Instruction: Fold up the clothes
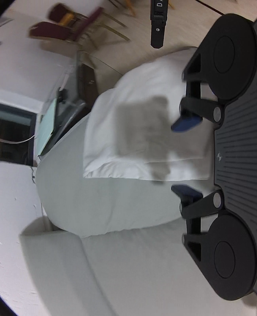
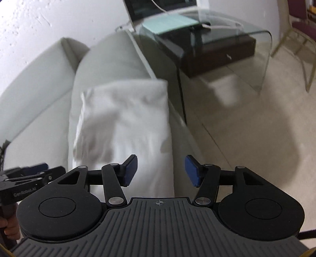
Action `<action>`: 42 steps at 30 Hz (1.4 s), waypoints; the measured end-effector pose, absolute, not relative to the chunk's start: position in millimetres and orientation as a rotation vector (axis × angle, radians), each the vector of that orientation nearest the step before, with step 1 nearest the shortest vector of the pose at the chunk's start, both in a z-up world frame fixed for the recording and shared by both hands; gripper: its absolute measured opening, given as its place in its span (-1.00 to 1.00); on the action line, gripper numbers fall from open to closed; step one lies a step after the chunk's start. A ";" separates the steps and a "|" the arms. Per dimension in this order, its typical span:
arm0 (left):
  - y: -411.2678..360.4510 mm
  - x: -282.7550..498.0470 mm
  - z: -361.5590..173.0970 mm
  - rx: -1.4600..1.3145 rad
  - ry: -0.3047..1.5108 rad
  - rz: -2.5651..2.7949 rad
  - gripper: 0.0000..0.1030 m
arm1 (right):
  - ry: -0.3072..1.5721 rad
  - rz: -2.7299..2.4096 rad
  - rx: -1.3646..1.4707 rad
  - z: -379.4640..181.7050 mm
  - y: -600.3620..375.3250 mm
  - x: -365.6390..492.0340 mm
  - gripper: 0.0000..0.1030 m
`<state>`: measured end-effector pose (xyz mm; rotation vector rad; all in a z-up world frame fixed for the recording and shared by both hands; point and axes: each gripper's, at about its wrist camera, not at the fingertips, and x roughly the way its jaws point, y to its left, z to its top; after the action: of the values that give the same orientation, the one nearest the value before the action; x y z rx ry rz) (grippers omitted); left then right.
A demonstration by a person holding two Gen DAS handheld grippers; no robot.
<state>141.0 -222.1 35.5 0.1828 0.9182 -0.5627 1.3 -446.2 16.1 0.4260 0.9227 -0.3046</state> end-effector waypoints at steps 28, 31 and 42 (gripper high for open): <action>-163.5 26.1 118.9 0.105 0.822 -0.578 0.96 | 0.932 -0.421 0.075 131.3 -328.4 -85.7 0.99; -168.2 25.3 113.1 0.125 0.825 -0.562 0.95 | 0.950 -0.427 0.068 123.9 -326.3 -84.1 0.99; -177.9 29.1 98.0 0.161 0.847 -0.524 0.96 | 0.987 -0.442 0.065 106.6 -327.9 -76.6 0.99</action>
<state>29.1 -177.9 98.0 0.1614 0.8471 -0.5239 -76.6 -327.9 106.6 0.0645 0.9866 -0.4420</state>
